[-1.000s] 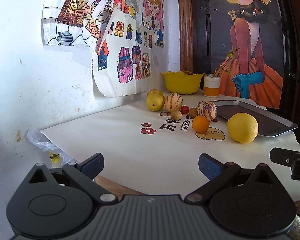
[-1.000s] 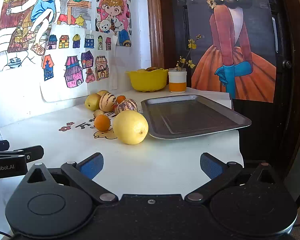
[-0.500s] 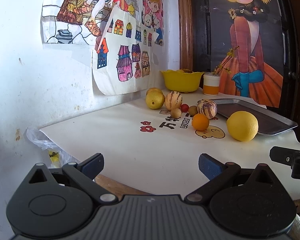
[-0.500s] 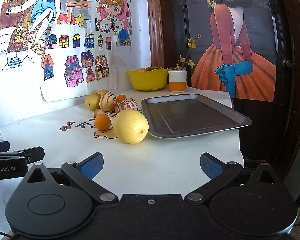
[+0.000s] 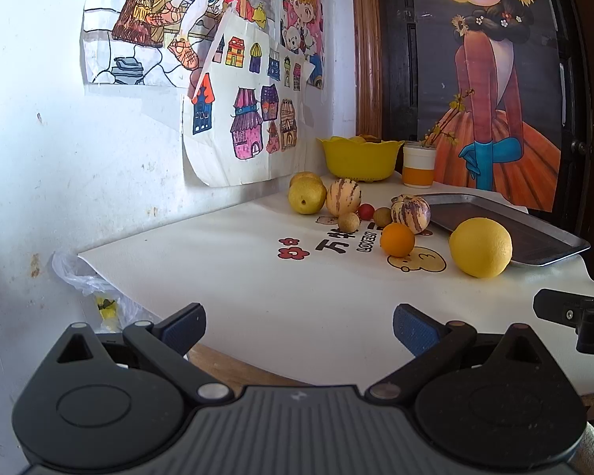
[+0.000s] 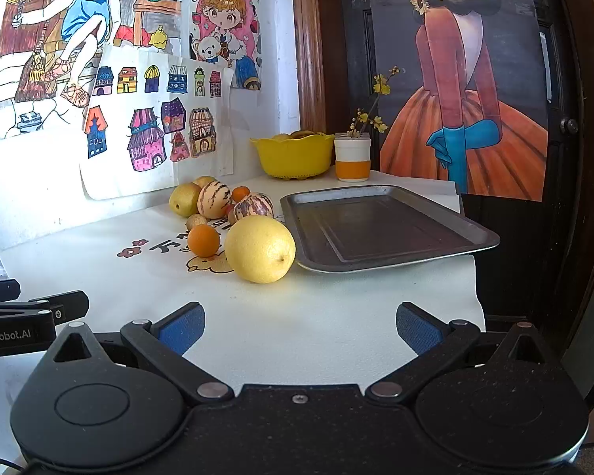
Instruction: Organize fruits
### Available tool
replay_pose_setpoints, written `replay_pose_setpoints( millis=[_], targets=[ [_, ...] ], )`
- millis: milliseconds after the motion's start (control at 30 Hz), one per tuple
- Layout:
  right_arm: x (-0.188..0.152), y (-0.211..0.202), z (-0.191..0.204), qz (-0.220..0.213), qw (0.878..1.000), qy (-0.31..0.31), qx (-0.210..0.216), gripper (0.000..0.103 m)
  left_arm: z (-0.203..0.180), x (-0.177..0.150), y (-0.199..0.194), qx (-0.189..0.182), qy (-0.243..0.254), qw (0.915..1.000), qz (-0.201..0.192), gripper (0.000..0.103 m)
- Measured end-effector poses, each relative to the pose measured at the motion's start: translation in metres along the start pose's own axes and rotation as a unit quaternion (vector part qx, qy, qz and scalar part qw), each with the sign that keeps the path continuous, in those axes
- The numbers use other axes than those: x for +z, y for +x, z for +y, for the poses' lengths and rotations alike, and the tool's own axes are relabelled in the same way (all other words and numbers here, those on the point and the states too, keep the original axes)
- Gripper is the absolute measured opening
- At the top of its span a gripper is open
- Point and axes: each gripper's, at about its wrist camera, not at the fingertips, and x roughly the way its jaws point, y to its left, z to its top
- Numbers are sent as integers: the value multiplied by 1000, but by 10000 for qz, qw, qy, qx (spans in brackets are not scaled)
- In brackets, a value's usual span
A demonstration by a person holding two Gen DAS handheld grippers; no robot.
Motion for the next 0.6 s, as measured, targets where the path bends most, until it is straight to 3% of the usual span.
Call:
replay_pose_setpoints(
  millis=[400,600],
  targets=[
    [-2,1,1,-41,9999,21,104,103,1,-4,4,40,-40,10000,22,103],
    [-1,1,10,-182,9992,-301,203,103,4,7,11,19,-96,9999,48,103]
  ],
)
